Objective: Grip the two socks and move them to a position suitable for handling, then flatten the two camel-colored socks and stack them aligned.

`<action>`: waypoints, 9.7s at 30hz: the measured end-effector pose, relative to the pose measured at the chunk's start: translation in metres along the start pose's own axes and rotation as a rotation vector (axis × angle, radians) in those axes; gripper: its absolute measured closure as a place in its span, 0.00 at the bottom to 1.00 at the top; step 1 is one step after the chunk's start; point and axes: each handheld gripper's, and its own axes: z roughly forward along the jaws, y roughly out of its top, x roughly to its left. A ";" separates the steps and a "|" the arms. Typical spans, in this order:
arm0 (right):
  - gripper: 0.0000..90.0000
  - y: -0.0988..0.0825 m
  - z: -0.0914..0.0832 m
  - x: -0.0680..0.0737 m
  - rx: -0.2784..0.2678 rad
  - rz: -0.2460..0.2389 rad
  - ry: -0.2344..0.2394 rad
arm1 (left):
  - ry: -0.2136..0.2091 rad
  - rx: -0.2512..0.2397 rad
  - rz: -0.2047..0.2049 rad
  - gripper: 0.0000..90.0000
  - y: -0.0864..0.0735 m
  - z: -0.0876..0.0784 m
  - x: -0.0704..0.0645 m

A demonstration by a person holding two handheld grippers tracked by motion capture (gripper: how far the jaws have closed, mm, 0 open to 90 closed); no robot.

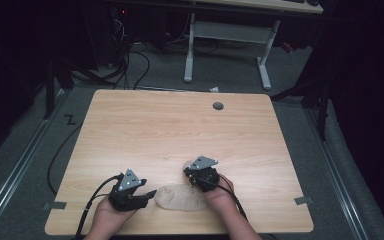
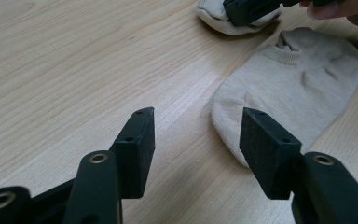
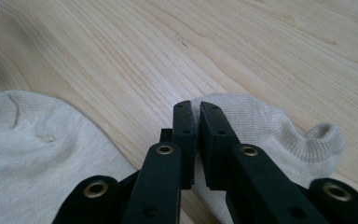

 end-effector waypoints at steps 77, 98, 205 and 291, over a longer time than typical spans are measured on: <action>0.95 -0.055 -0.049 -0.067 0.041 0.190 -0.110 | -0.018 -0.026 -0.040 0.51 0.015 0.008 0.004; 0.92 -0.028 -0.010 -0.028 0.069 0.137 -0.038 | 0.010 -0.016 -0.072 0.52 0.009 0.006 0.014; 0.94 -0.037 -0.082 -0.012 -0.157 0.065 -0.108 | 0.013 -0.100 0.006 0.96 0.031 0.014 -0.009; 0.58 -0.095 -0.080 -0.088 -0.059 0.274 -0.280 | 0.212 -0.001 -0.102 0.51 -0.008 -0.005 0.075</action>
